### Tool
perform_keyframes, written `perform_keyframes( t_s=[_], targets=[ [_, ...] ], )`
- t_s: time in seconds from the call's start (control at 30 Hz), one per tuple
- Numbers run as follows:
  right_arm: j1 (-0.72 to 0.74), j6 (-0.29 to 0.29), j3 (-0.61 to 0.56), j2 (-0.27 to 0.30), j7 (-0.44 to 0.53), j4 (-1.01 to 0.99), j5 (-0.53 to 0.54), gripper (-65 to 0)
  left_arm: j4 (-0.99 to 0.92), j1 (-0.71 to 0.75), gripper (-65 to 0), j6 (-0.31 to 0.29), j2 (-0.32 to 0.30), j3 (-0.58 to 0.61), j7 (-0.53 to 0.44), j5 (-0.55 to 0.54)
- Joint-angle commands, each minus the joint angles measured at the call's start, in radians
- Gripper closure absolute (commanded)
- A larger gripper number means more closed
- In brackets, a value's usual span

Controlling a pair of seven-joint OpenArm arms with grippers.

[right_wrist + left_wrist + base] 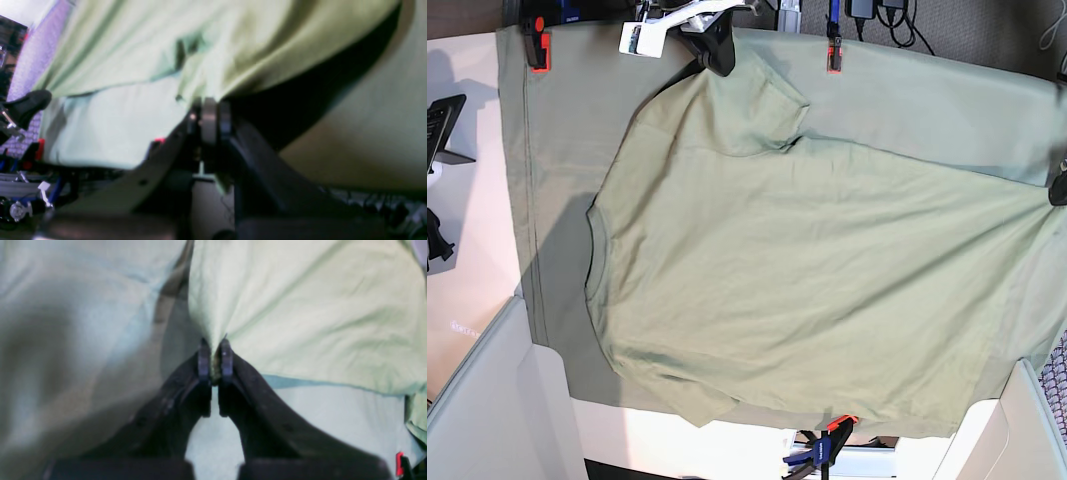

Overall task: Fold the T-shirt properly
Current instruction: 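Lift the shirt with both grippers and fold it over toward the hem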

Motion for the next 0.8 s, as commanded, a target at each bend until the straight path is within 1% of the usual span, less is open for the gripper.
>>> perform_keyframes(
  t_s=[0.0,0.1,0.17,0.27,0.33,0.4,0.57,0.67,0.77],
  targets=[
    [0.004,0.014,-0.002,-0.003,0.020,0.031,0.013,0.0,0.014,-0.009,0.0,-0.020,-0.027,-0.011,-0.018,-0.018],
    [0.042,0.014,0.005,-0.003,0.020,0.061,0.012,0.0,0.014,-0.021,0.0,-0.020,-0.028,-0.011,-0.044,-0.016],
    [0.085,0.014,0.024,-0.003,0.020,0.067,0.012,0.0,0.014,-0.042,0.0,-0.020,-0.028,-0.011,-0.045,-0.012],
    [0.175,0.014,0.066,-0.003,0.020,0.066,0.013,0.0,0.014,-0.083,0.0,-0.020,-0.027,-0.008,-0.071,0.002],
    [0.243,0.014,0.093,-0.003,0.020,0.062,0.012,0.0,0.014,-0.121,0.0,-0.020,-0.027,0.007,-0.105,0.036],
    [0.314,0.014,0.111,-0.003,0.020,0.048,0.005,0.0,0.014,-0.167,0.0,-0.020,-0.025,0.047,-0.144,0.083],
    [0.491,0.014,0.116,-0.003,0.020,-0.036,-0.074,0.0,-0.004,-0.315,0.0,-0.020,-0.018,0.187,-0.242,0.249],
    [0.599,0.014,0.116,-0.002,0.021,-0.134,-0.127,0.0,-0.058,-0.410,0.0,-0.020,-0.019,0.257,-0.262,0.297],
    [0.698,0.015,0.115,0.006,0.021,-0.241,-0.150,0.0,-0.147,-0.496,0.0,-0.020,-0.017,0.317,-0.291,0.339]
  ],
)
